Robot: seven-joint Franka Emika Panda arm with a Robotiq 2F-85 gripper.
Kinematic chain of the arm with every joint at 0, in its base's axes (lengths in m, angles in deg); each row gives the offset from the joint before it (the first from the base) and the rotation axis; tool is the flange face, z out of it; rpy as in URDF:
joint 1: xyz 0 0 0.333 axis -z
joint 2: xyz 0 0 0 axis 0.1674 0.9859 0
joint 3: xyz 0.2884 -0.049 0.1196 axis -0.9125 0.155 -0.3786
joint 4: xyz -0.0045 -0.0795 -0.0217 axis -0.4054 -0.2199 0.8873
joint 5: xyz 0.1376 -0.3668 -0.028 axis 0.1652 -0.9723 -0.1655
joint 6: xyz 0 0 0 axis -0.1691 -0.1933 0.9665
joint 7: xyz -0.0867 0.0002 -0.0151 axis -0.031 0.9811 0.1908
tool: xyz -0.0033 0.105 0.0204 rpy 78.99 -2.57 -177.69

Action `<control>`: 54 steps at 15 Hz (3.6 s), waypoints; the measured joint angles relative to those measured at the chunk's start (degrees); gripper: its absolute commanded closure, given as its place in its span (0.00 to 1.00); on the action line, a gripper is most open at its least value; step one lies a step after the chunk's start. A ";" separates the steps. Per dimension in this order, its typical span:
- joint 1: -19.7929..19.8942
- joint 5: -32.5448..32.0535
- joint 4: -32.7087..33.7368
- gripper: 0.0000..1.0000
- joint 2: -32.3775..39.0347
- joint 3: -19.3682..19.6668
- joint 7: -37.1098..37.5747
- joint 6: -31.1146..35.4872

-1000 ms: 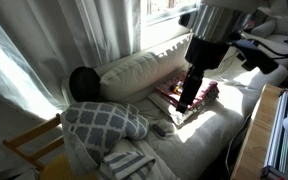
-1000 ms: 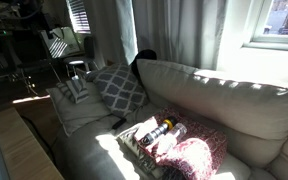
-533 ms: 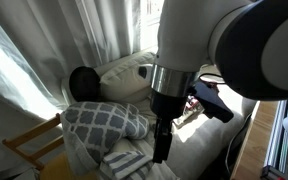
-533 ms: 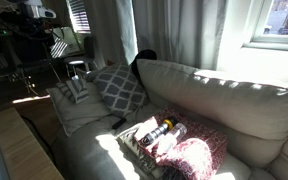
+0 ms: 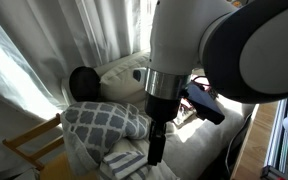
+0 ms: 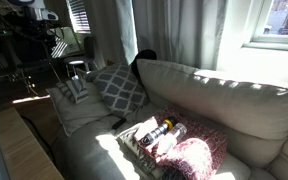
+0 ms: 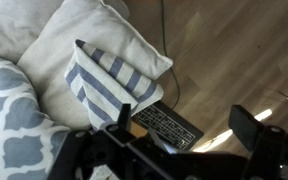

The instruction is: Put the towel on the backrest of the chair

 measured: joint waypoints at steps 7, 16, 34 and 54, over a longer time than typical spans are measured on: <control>5.67 5.76 0.32 0.00 11.80 -6.24 -12.90 15.25; 6.76 -9.71 10.35 0.00 33.58 -6.97 -8.61 26.86; -3.10 -16.60 22.43 0.00 45.94 3.22 4.45 38.40; -6.93 -18.07 30.92 0.61 51.25 7.42 8.01 38.43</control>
